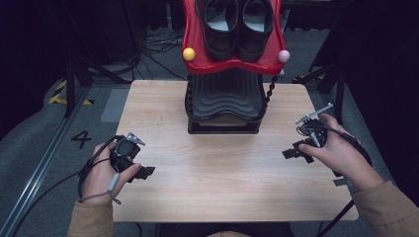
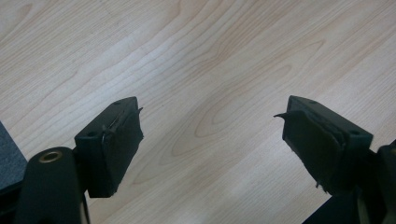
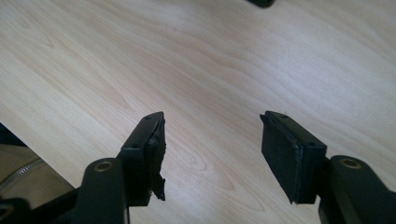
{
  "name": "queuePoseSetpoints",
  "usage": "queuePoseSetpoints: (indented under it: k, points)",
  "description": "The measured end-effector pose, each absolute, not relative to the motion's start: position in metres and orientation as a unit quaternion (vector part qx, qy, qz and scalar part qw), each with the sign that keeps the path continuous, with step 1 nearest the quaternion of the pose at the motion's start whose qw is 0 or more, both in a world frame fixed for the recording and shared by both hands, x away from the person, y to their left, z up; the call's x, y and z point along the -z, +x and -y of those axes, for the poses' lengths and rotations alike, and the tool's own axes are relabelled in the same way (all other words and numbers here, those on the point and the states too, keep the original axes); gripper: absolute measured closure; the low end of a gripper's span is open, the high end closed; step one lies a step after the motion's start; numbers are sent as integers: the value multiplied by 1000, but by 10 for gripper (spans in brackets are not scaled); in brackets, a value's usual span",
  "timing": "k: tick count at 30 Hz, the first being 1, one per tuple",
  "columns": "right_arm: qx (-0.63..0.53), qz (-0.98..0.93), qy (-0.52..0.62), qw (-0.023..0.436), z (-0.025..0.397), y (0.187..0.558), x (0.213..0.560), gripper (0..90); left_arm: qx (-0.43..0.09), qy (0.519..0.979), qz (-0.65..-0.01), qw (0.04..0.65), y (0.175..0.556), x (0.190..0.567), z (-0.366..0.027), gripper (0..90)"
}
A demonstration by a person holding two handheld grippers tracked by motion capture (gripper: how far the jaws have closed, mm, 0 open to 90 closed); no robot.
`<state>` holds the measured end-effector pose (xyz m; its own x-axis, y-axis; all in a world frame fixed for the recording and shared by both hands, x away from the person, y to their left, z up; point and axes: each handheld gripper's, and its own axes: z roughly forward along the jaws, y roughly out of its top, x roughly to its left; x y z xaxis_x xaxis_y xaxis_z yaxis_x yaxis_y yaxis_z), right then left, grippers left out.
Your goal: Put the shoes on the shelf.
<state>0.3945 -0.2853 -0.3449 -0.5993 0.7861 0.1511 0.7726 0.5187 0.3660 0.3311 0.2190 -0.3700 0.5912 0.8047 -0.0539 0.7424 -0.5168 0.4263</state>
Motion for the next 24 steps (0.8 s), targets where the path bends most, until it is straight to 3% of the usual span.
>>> queuePoseSetpoints:
  k: [9,15,24]
  points:
    - [-212,-878,429,14,293,390,381,405,-77,867,-447,207,332,373,-218,204]
    - [-213,-873,437,40,302,391,407,398,-80,863,-452,210,332,377,-217,199]
    - [-202,-879,429,43,304,398,428,381,-85,860,-458,207,335,382,-220,199]
